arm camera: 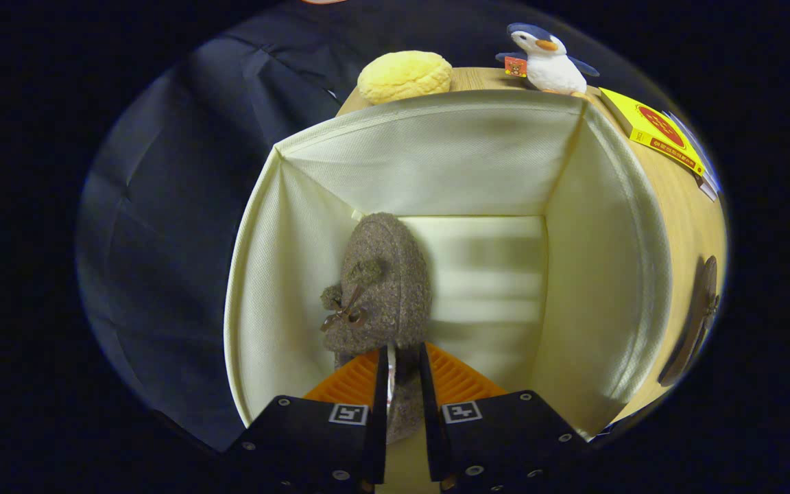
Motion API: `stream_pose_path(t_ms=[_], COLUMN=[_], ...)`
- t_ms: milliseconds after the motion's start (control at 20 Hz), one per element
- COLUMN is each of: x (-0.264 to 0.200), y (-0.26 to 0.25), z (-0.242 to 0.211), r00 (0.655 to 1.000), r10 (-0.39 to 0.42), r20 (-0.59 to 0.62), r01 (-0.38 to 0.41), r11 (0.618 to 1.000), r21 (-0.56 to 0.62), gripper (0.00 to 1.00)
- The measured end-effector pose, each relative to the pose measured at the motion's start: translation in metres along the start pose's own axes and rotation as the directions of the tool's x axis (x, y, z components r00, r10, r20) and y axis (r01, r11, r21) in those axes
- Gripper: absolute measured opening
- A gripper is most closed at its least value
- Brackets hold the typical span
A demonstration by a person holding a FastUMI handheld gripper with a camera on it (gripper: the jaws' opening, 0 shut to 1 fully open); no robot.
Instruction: Open the storage box then place both shoes into the box .Put the left shoe in first, then the right shoe, with the right side of both shoes facing outward in a uniform manner.
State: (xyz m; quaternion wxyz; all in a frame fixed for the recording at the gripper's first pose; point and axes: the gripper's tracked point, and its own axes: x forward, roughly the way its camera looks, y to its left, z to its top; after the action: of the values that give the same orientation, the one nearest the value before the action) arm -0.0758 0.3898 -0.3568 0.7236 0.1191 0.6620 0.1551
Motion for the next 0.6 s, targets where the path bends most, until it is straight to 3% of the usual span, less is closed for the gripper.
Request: stream_pose_path(t_ms=[200, 400, 600], x=[-0.036, -0.079, -0.118], y=[0.018, 0.001, -0.033], z=[0.007, 0.016, 0.022], r00=[0.984, 0.963, 0.940], r10=[0.169, 0.218, 0.225], r20=[0.057, 0.157, 0.256], r01=[-0.169, -0.209, -0.202], r11=[0.986, 0.975, 0.973], r21=[-0.001, -0.073, -0.114], gripper=[0.49, 0.60, 0.75])
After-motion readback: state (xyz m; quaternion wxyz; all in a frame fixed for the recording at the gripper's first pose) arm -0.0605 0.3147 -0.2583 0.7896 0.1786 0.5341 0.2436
